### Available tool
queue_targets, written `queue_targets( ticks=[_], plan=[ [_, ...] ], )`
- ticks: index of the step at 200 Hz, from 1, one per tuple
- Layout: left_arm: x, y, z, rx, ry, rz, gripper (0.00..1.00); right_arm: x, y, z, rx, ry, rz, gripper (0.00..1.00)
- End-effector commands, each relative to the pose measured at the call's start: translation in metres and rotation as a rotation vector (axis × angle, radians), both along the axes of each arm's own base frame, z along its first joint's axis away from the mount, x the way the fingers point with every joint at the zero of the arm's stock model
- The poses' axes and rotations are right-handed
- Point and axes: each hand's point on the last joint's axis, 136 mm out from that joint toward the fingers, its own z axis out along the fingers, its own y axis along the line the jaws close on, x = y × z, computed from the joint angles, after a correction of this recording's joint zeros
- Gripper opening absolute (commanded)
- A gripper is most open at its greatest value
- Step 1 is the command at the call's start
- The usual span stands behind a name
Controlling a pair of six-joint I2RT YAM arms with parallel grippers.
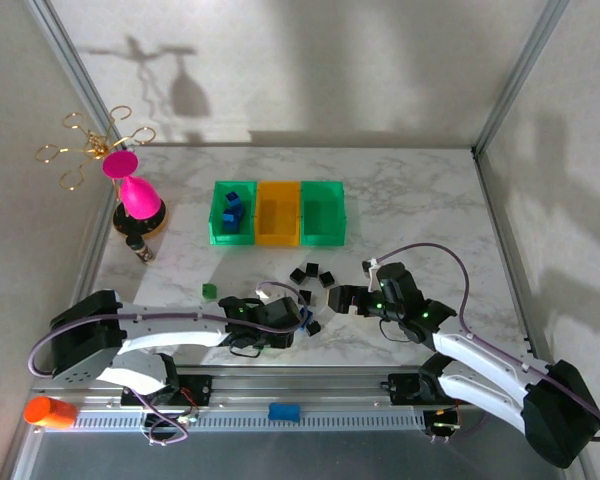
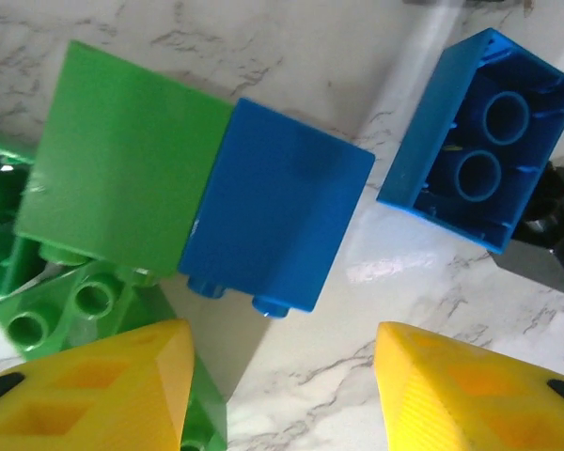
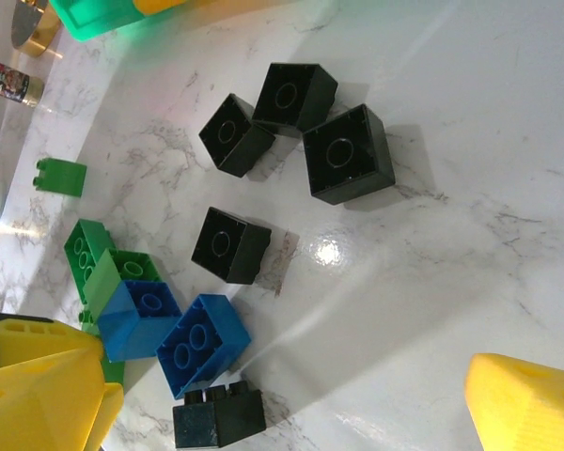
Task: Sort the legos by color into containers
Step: Pick up the lego from the middle-left of the table.
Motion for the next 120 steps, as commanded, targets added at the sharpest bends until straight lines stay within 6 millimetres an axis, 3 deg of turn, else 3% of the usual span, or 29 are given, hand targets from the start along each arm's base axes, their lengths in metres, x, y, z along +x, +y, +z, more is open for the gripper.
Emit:
queue_targets(
  ticks=[1, 39, 63, 120],
  plan=[
    [0.01, -0.008, -0.004, 0.011, -0.039, 0.028, 0.55, -0.001, -0.004, -0.001, -0.007, -0.001, -0.024, 0.99],
    [0.017, -0.01, -0.012, 0.079, -0.054, 0.005, 0.62, -0.001, -0.006, 0.0, -0.016, -0.005, -0.03, 0.99],
    [0.023, -0.001, -0.01, 0.12, -0.079, 0.034, 0.67, 0.0, -0.008, 0.001, -0.025, -0.011, -0.035, 0.99],
    [0.038, 0.007, -0.002, 0.133, -0.112, 0.06, 0.7, 0.004, -0.006, 0.003, -0.021, -0.018, -0.036, 0.99]
  ],
)
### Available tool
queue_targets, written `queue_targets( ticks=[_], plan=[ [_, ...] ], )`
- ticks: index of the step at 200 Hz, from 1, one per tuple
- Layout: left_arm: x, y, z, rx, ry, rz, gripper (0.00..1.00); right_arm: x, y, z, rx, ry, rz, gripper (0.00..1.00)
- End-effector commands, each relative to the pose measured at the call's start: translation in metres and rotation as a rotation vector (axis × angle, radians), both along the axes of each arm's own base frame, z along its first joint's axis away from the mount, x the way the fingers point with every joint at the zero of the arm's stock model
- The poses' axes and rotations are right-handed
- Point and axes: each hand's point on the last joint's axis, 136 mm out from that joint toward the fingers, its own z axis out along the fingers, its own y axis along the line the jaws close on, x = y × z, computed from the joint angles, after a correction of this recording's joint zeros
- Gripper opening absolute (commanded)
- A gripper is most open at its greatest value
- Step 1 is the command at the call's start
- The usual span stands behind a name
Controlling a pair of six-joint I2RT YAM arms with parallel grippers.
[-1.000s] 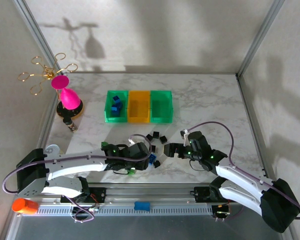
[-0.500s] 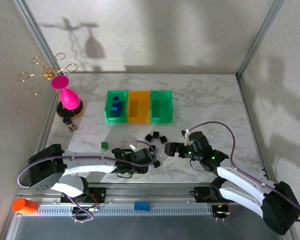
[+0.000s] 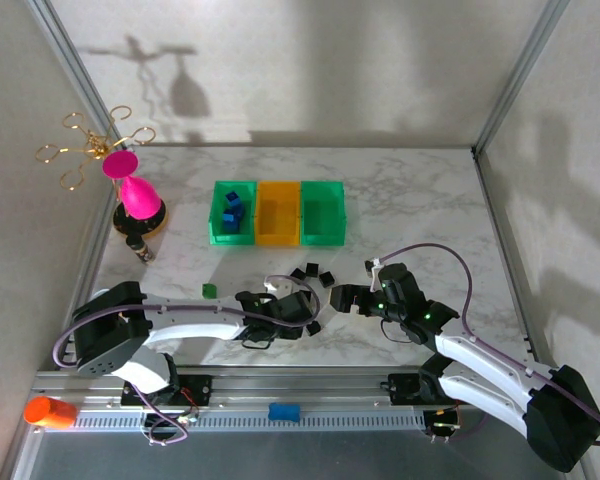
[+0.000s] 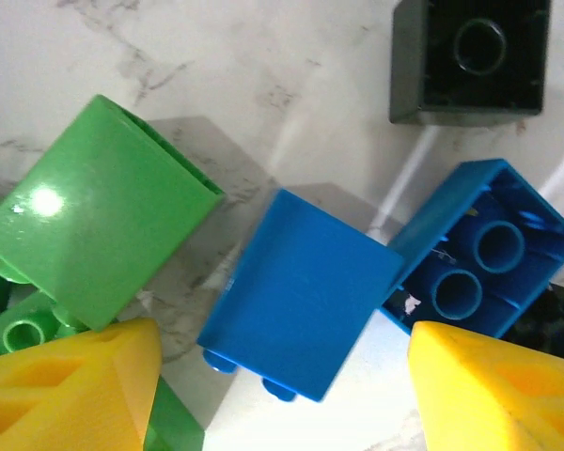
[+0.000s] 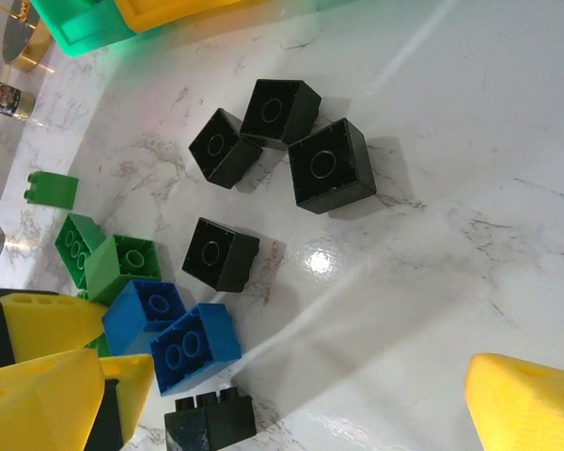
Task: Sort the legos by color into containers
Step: Pick up the lego from the middle-left of the table, then place the lego in the container.
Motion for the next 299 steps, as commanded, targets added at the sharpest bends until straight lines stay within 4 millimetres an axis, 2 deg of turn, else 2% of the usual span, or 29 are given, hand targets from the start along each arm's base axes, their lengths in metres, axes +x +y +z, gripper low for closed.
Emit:
queue_targets(
  ticks=[1, 26, 97, 163, 188, 209, 235, 255, 299],
  plan=[
    [0.007, 0.013, -0.001, 0.064, -0.021, 0.016, 0.7, 0.002, 0.0, 0.002, -0.007, -0.007, -0.009, 0.99],
    [0.015, 0.006, 0.0, 0.049, -0.032, -0.002, 0.69, 0.003, 0.0, 0.002, -0.005, -0.006, -0.01, 0.99],
    [0.03, 0.001, -0.001, 0.061, -0.048, -0.023, 0.52, 0.003, 0.0, 0.004, -0.004, -0.007, -0.015, 0.99],
    [0.03, -0.005, 0.01, 0.02, -0.058, -0.029, 0.35, 0.005, 0.001, 0.007, -0.002, -0.015, -0.017, 0.99],
    [0.031, -0.006, 0.025, -0.01, -0.071, -0.023, 0.34, 0.009, 0.003, 0.014, 0.008, -0.032, -0.017, 0.99],
    [0.037, -0.009, 0.051, -0.054, -0.111, -0.019, 0.34, 0.013, 0.008, 0.023, 0.031, -0.05, -0.013, 0.99],
    [0.061, 0.005, 0.088, -0.05, -0.199, 0.021, 0.35, 0.018, 0.016, 0.038, 0.064, -0.078, 0.005, 0.99],
    [0.09, 0.023, 0.11, -0.047, -0.257, 0.082, 0.35, 0.024, 0.024, 0.047, 0.089, -0.095, 0.017, 0.99],
    [0.157, 0.075, 0.139, 0.051, -0.363, 0.231, 0.35, 0.038, 0.04, 0.061, 0.126, -0.131, 0.035, 0.99]
  ],
)
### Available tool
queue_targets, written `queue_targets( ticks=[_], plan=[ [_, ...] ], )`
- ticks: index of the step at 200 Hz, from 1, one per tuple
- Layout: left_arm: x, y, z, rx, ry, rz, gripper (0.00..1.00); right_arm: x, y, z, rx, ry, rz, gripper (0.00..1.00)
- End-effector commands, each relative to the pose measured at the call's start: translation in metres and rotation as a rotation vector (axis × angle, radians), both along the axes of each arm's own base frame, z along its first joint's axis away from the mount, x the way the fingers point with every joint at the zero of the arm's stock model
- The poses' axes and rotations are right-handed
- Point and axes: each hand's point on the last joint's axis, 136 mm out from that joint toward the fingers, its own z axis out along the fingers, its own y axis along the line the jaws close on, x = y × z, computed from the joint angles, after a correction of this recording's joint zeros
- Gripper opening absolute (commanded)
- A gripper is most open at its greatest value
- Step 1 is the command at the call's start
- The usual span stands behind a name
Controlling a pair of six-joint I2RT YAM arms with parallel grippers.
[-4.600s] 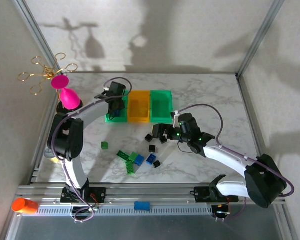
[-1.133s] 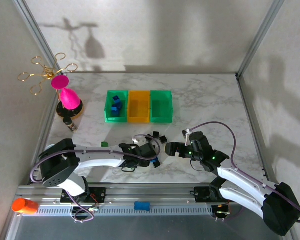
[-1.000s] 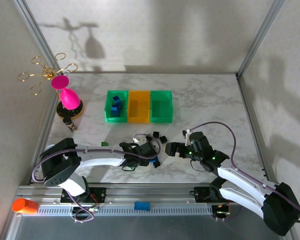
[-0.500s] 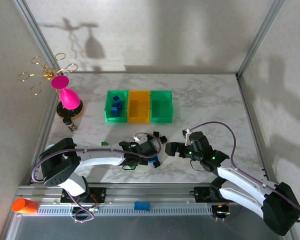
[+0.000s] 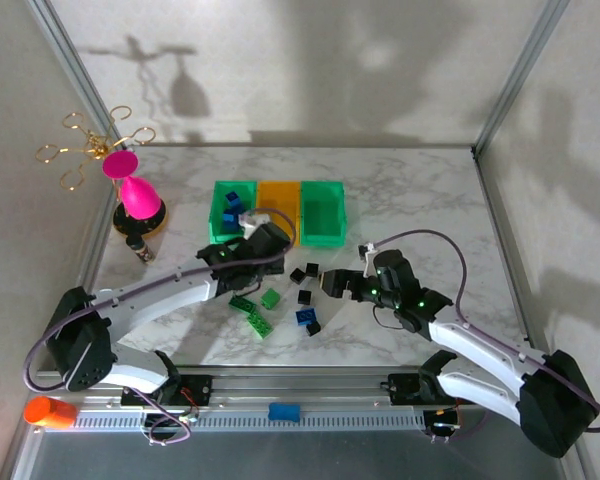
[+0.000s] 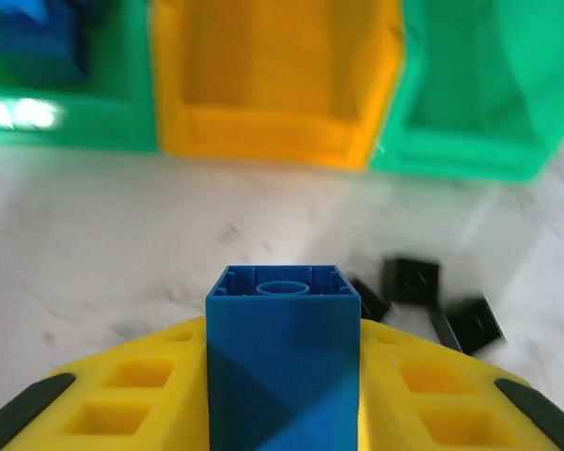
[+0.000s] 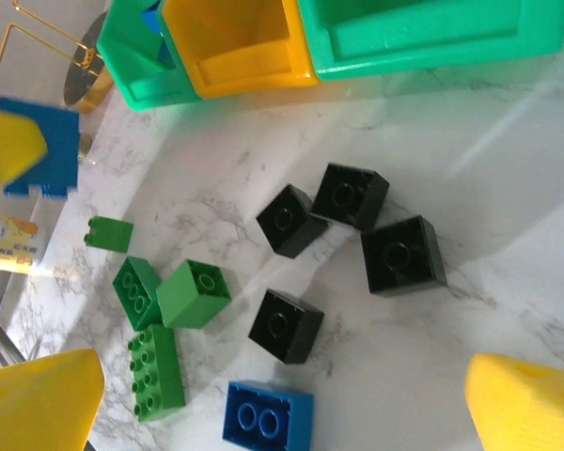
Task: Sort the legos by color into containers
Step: Place the lego in the container.
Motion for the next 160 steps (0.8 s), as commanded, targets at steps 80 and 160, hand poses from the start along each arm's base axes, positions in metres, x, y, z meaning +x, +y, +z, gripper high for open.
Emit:
queue_targets(
  ticks=[80, 160],
  plan=[
    [0.13, 0.09, -0.008, 0.166, -0.009, 0.181, 0.35, 0.018, 0.02, 0.023, 0.055, -0.07, 0.022, 0.99],
    [0.175, 0.093, -0.043, 0.135, 0.041, 0.176, 0.38, 0.024, 0.02, 0.019, 0.028, -0.061, 0.008, 0.99]
  ],
)
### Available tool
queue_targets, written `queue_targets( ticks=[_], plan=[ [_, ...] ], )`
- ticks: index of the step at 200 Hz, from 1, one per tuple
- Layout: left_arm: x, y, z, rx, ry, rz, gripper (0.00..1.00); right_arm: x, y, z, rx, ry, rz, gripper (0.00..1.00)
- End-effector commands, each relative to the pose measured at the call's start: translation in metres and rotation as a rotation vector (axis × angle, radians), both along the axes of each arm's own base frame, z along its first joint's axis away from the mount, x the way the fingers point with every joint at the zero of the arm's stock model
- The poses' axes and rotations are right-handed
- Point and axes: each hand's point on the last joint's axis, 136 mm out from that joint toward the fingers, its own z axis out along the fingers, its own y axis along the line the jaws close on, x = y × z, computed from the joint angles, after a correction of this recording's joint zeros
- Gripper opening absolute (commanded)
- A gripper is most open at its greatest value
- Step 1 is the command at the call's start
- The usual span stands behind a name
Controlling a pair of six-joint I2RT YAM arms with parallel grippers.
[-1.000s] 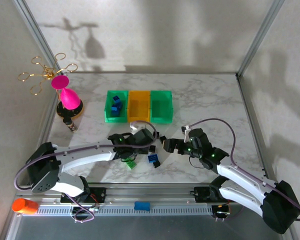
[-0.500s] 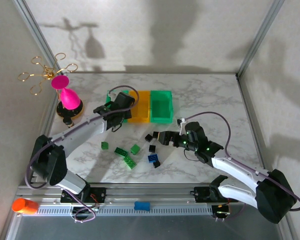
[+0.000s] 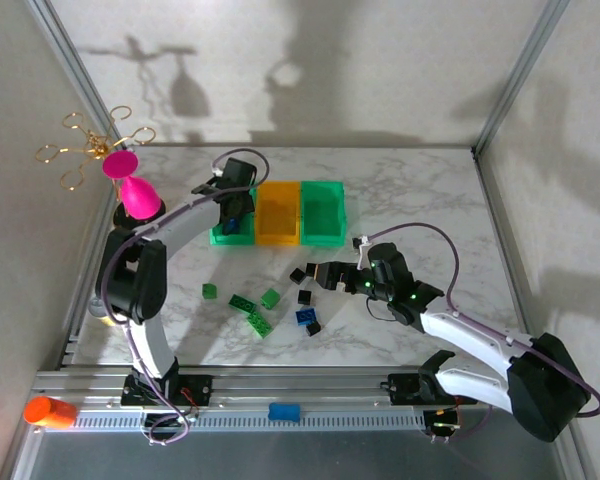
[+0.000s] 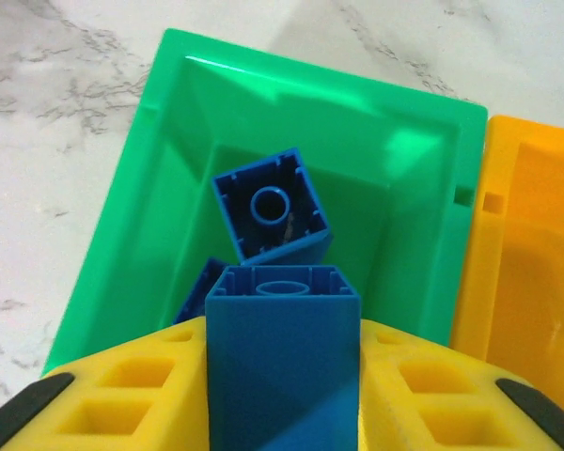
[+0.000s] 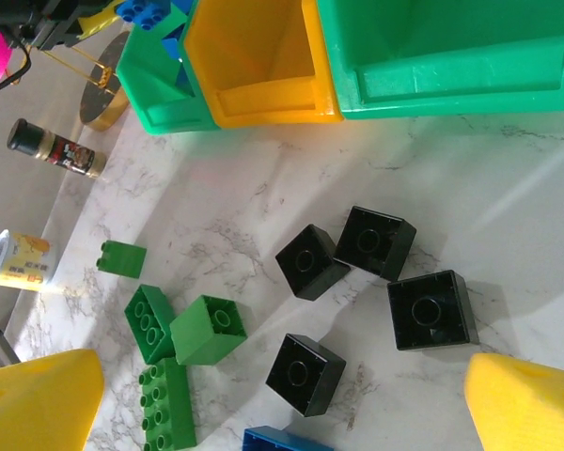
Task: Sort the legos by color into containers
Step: Place the lego in the container, then pick up the lego from the middle-left of the table.
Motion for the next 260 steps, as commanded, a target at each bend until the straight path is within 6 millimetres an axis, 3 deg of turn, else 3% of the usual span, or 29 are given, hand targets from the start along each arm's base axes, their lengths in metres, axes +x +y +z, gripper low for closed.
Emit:
queue_targets(
  ticks=[1, 31, 54, 98, 141, 161, 200, 228, 260],
  plan=[
    [0.011, -0.004, -0.003, 0.004, 0.002, -0.029, 0.38, 0.008, 0.007, 0.015, 0.01, -0.038, 0.004, 0.99],
    [0.011, -0.002, -0.018, 0.013, 0.036, -0.028, 0.42, 0.01, 0.008, 0.015, 0.01, -0.037, 0.002, 0.99],
    [0.009, -0.003, -0.017, 0.003, 0.04, -0.038, 0.46, 0.009, 0.008, 0.016, 0.022, -0.041, 0.003, 0.99],
    [0.003, -0.003, 0.017, -0.023, -0.015, -0.039, 0.48, 0.013, 0.01, 0.021, 0.027, -0.056, 0.002, 0.99],
    [-0.023, 0.0, 0.057, -0.073, -0.093, -0.037, 0.48, 0.018, 0.007, 0.021, 0.007, -0.042, -0.019, 0.99],
    [-0.041, -0.006, 0.066, -0.114, -0.106, -0.056, 0.48, 0.02, 0.0, 0.015, -0.01, -0.023, -0.038, 0.99],
    [-0.094, -0.045, 0.071, -0.146, -0.107, -0.192, 0.48, 0.016, -0.02, -0.001, -0.052, 0.052, -0.073, 0.99],
    [-0.141, -0.08, 0.06, -0.199, -0.056, -0.28, 0.5, 0.002, -0.037, -0.016, -0.077, 0.122, -0.079, 0.99],
    [-0.19, -0.116, 0.034, -0.238, 0.034, -0.339, 0.52, -0.011, -0.057, -0.025, -0.096, 0.155, -0.12, 0.99]
  ],
)
